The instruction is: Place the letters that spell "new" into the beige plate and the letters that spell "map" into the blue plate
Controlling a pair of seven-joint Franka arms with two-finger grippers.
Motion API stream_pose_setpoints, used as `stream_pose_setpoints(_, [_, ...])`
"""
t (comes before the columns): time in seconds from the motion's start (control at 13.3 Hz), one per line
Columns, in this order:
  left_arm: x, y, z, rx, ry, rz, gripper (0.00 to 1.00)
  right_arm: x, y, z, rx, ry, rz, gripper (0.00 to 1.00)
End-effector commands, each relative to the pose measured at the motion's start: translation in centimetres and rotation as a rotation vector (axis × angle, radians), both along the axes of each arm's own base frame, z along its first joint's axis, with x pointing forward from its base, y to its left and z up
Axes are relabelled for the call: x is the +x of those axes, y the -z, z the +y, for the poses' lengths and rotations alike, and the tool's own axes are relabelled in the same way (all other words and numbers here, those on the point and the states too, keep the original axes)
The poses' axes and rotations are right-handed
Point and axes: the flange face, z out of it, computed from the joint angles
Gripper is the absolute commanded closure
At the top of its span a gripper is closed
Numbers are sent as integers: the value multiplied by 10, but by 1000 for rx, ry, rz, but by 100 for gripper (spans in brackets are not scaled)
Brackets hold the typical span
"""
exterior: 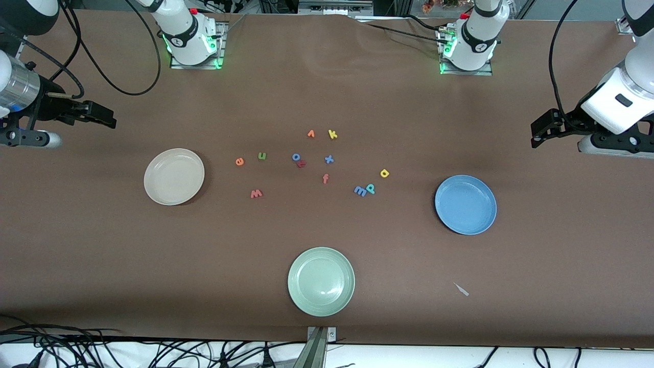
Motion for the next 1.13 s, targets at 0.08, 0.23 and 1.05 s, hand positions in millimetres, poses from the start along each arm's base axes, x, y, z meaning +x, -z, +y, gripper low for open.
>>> stream_pose_setpoints(0.08, [0,-3,-1,-7,8,-5,0,1,-4,-3,2,-5,-2,0])
stream_pose_setpoints(0.23, [-1,-4,-2,-7,11,-5,0,1,-4,-2,2,-7,-2,0])
stream_pose_setpoints(1.05, [0,17,-58,-10,97,67,0,1,-3,1,7,-12,-1,0])
